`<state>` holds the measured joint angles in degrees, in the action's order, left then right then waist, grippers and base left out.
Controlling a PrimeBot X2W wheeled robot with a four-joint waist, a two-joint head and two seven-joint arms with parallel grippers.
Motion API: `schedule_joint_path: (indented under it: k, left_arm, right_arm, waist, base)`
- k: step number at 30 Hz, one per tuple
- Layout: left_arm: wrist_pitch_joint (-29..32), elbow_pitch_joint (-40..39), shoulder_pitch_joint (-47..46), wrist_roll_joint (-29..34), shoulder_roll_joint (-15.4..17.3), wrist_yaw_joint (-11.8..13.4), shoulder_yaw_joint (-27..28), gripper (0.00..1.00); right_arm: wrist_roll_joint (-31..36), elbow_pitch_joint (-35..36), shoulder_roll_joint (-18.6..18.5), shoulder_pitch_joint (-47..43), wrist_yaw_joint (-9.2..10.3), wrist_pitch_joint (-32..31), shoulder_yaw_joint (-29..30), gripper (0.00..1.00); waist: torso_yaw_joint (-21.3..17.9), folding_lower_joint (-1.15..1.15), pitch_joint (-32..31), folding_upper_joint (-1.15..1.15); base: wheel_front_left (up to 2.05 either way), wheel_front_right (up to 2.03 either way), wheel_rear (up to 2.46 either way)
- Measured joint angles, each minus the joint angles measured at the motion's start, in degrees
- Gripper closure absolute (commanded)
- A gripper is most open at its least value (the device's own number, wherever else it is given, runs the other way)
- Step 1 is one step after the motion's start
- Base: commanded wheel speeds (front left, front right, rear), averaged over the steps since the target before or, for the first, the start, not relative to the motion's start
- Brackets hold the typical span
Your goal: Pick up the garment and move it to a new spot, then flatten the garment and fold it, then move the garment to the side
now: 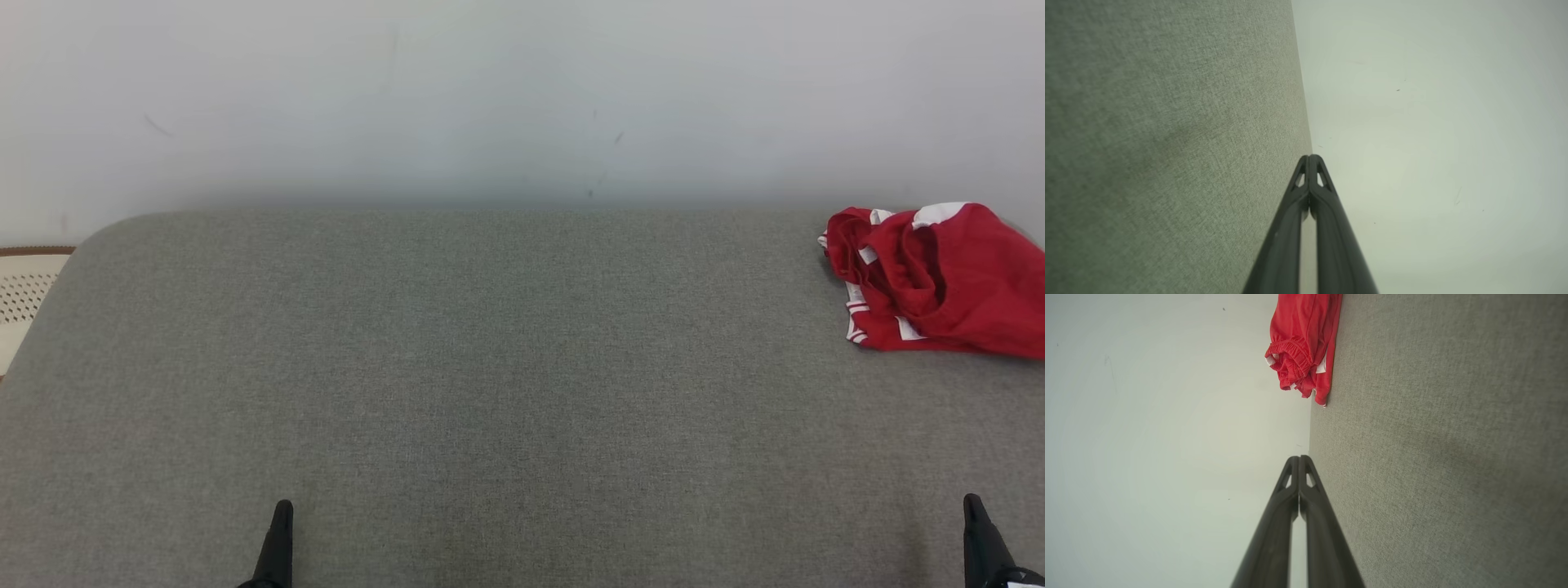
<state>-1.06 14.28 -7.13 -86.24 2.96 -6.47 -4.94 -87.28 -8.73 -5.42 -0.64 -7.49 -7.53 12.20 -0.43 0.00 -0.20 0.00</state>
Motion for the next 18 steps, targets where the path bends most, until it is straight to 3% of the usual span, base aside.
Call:
schedule_joint_path:
  k: [18]
  left_arm:
    - [1.14,1.22,-1.16,-6.84,-0.02,-0.96,-0.37,1.0]
  right_arm:
    - [-6.77,0.11,0.44,0.15,0.01,-2.37,2.48,1.0]
  waist:
    - [0.37,0.0,0.38,0.0]
  base:
    - [0.0,0.0,0.0]
